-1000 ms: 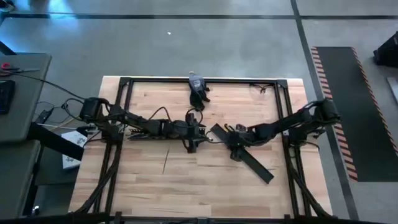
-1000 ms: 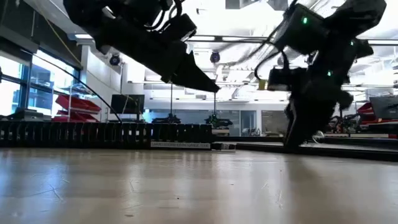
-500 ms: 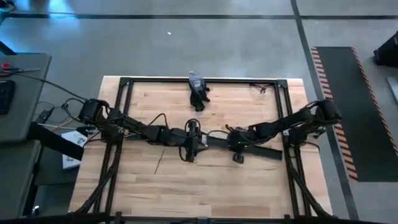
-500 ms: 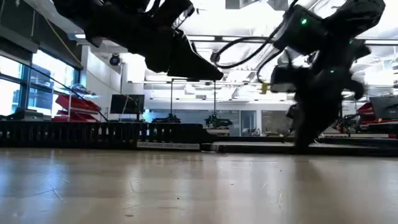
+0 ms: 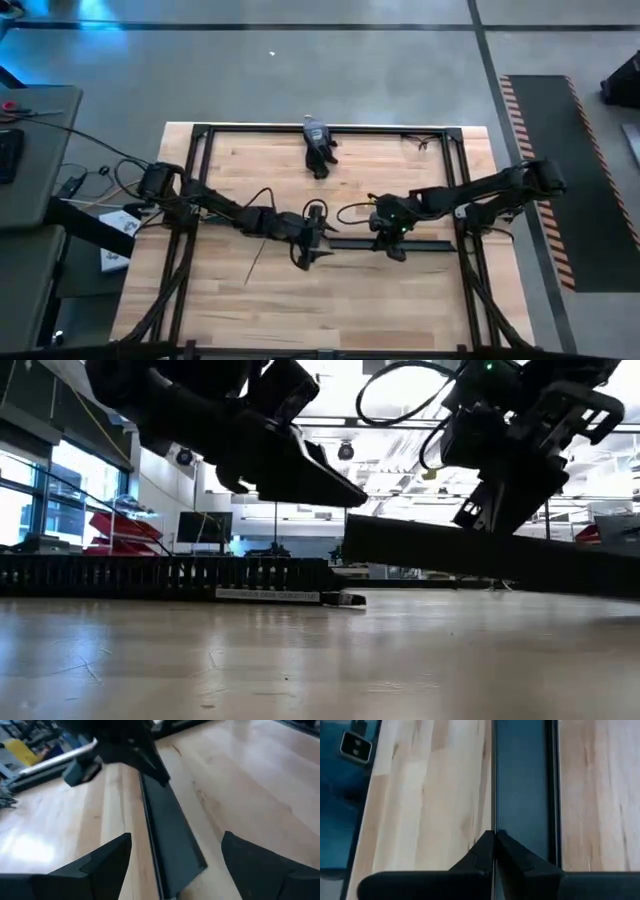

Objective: Ziptie cables
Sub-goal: Close the black cable duct

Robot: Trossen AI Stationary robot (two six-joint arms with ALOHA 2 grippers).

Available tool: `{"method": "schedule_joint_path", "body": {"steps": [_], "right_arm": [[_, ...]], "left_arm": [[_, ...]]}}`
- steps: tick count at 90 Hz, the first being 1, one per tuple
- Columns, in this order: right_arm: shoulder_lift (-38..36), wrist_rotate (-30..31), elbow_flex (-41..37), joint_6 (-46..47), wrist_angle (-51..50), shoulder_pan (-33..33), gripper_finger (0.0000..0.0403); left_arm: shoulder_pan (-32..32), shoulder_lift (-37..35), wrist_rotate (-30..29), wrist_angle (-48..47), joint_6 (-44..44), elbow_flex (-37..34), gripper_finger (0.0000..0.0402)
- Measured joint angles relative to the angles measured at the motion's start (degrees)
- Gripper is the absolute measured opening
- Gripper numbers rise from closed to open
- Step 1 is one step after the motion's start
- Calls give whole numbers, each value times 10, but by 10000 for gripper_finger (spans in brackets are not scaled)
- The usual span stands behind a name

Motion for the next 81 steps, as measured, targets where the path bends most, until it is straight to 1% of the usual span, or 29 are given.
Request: {"method": "schedule_joint_path", "body": {"steps": [8, 20, 29, 47, 58, 71, 81], "right_arm": [[0, 0, 0, -2, 5, -5, 0], [0, -7, 0, -4, 6, -11, 0], [-1, -9, 0, -4, 6, -15, 0], [-1, -9, 0, -6, 9, -14, 0], [-1, -9, 1, -5, 9, -15, 0], [-1, -9, 1, -5, 12, -15, 0], [-1, -6, 1, -5, 13, -15, 0]], "left_arm": [[-6, 0, -34, -20, 3, 0, 289], [-6, 5, -40, -24, -2, 0, 286], [-6, 9, -50, -21, -13, 0, 270], [-4, 32, -38, -18, -47, 0, 205], [-7, 38, -53, 1, -52, 0, 167], [-7, 38, -58, 4, -74, 0, 123], [-7, 38, -39, 5, -93, 0, 82]]}}
